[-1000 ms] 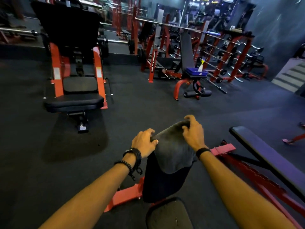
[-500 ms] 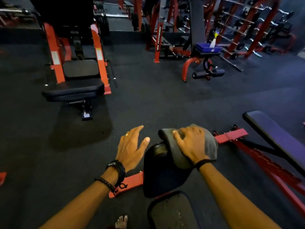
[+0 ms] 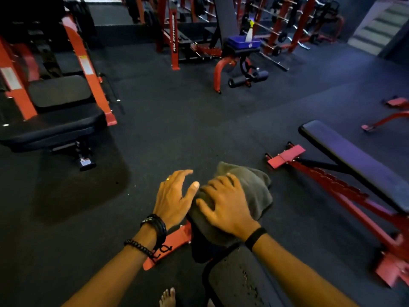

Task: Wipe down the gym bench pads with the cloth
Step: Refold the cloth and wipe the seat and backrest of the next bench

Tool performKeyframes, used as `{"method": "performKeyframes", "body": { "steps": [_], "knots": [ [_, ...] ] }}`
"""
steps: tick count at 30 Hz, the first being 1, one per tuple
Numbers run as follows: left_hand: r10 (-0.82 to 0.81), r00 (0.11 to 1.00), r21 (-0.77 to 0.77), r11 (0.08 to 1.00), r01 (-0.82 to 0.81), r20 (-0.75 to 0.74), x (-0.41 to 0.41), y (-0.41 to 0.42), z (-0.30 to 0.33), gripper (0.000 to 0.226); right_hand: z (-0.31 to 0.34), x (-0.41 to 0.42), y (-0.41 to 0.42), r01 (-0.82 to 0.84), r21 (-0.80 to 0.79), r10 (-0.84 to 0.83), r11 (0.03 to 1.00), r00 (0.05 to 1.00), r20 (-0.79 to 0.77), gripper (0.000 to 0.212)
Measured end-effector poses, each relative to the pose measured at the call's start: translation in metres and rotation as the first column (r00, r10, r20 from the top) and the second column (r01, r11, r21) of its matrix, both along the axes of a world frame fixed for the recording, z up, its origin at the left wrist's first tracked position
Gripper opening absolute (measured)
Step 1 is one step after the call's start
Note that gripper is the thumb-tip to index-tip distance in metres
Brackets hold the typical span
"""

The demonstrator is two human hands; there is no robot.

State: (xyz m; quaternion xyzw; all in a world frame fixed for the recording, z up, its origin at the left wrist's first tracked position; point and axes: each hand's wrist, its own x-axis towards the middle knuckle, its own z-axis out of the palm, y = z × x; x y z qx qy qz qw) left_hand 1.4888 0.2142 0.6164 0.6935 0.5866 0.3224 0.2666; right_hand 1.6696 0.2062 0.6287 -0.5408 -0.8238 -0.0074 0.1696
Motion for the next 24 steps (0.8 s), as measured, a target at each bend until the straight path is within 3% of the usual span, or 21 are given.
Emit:
{"method": "performKeyframes", "body": {
  "steps": [2, 3, 6, 8, 10, 12, 14, 16, 18, 20, 22, 24],
  "knots": [
    [-0.046, 0.998, 0.002, 0.999, 0.047, -0.033, -0.003, 0.005, 0.002, 0.062, 0.001, 0.013, 0.007, -0.073, 0.006, 0.073, 0.997, 0.997, -0.039, 0.037],
    [-0.075, 0.996, 0.005, 0.997, 0.075, -0.051, -0.005, 0.009, 0.004, 0.062, 0.001, 0.03, 0.019, -0.028, 0.026, 0.029, 0.999, 0.997, -0.066, 0.037],
    [-0.15, 0.981, 0.018, 0.988, 0.153, -0.12, -0.012, 0.016, 0.005, 0.063, 0.017, 0.078, 0.056, 0.307, -0.104, -0.321, 0.946, 0.931, -0.175, 0.046],
    [-0.176, 0.975, 0.012, 0.984, 0.179, -0.134, -0.014, 0.017, 0.003, 0.066, 0.021, 0.066, 0.054, 0.418, -0.104, -0.426, 0.903, 0.9, -0.088, 0.044],
    [-0.192, 0.974, 0.001, 0.981, 0.193, -0.119, -0.012, 0.02, 0.003, 0.068, 0.015, 0.026, 0.031, 0.343, -0.039, -0.343, 0.939, 0.939, 0.007, 0.039],
    [-0.208, 0.974, -0.013, 0.978, 0.208, -0.092, -0.008, 0.024, 0.006, 0.068, 0.006, 0.004, 0.002, 0.162, -0.041, -0.164, 0.986, 0.985, -0.055, 0.035],
    [-0.233, 0.968, -0.024, 0.973, 0.231, -0.094, -0.005, 0.028, 0.009, 0.066, -0.001, 0.023, 0.007, 0.089, -0.032, -0.092, 0.996, 0.988, -0.123, 0.034],
    [-0.242, 0.965, -0.028, 0.97, 0.24, -0.101, -0.006, 0.032, 0.011, 0.066, 0.002, 0.053, 0.033, 0.212, -0.03, -0.214, 0.977, 0.963, -0.166, 0.034],
    [-0.226, 0.97, -0.019, 0.974, 0.226, -0.091, -0.009, 0.034, 0.012, 0.065, 0.014, 0.077, 0.058, 0.394, -0.193, -0.432, 0.899, 0.871, -0.234, 0.04],
    [-0.217, 0.973, -0.013, 0.976, 0.217, -0.081, -0.008, 0.033, 0.012, 0.064, 0.015, 0.075, 0.062, 0.515, -0.278, -0.571, 0.811, 0.799, -0.186, 0.04],
    [-0.23, 0.97, -0.025, 0.973, 0.229, -0.076, -0.003, 0.033, 0.013, 0.065, 0.01, 0.047, 0.039, 0.539, -0.16, -0.552, 0.827, 0.832, -0.051, 0.043],
    [-0.24, 0.969, -0.03, 0.971, 0.238, -0.062, 0.007, 0.034, 0.015, 0.066, 0.011, 0.014, 0.009, 0.46, -0.117, -0.469, 0.88, 0.881, -0.061, 0.055]
  ]
}}
